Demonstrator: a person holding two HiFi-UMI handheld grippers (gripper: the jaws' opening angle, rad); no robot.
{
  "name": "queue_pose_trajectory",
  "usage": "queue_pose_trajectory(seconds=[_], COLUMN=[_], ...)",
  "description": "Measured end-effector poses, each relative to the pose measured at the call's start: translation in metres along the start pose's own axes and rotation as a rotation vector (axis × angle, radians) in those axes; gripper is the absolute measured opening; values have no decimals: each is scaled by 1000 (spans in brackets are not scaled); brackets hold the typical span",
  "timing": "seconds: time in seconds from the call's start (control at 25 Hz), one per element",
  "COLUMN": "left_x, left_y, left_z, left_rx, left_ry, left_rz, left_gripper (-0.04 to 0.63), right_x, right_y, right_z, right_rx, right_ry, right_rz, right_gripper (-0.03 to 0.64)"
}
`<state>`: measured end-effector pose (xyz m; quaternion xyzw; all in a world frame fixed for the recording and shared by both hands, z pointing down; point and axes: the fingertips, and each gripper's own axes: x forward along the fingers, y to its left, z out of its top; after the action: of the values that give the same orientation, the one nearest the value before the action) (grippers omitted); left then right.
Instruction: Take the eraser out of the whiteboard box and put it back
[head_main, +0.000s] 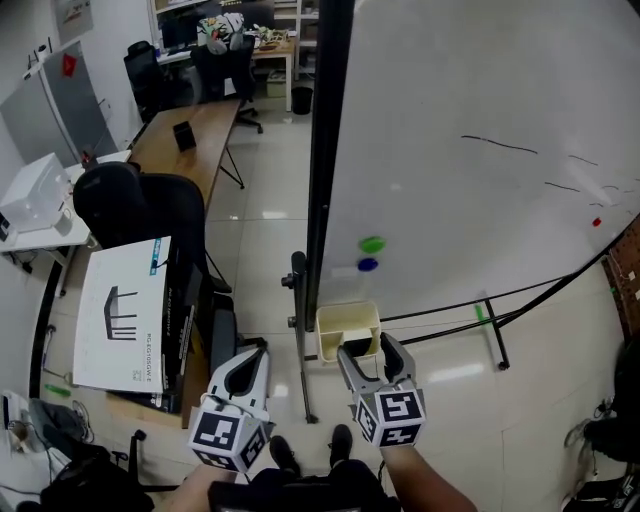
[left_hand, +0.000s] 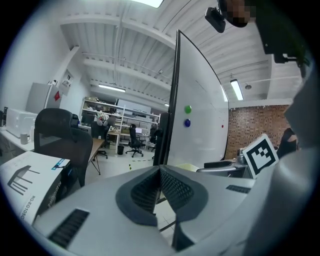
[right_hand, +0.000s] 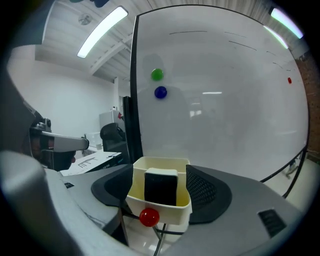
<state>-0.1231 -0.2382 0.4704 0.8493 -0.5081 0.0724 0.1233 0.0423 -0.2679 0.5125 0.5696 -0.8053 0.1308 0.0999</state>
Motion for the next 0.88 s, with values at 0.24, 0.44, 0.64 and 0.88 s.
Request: queue_pose_trajectory(seconds=[0.24, 0.44, 0.64, 0.88], left_x=[10, 10, 10, 9], left_y=[-2, -1, -2, -1], left_z=[-13, -24, -30, -33], left_rx=[-10, -28, -27, -28], left_ry=[35, 61, 71, 79], left_rz=[-25, -47, -68, -83], left_gripper=[15, 15, 15, 15], right_x=[17, 28, 31, 35], right_y=[1, 4, 1, -3], right_z=[-19, -24, -23, -25], right_rx=[8, 5, -8, -31], right_ry=[27, 32, 19, 23], right_rz=[-9, -17, -63, -102], right_gripper=[359, 357, 342, 297])
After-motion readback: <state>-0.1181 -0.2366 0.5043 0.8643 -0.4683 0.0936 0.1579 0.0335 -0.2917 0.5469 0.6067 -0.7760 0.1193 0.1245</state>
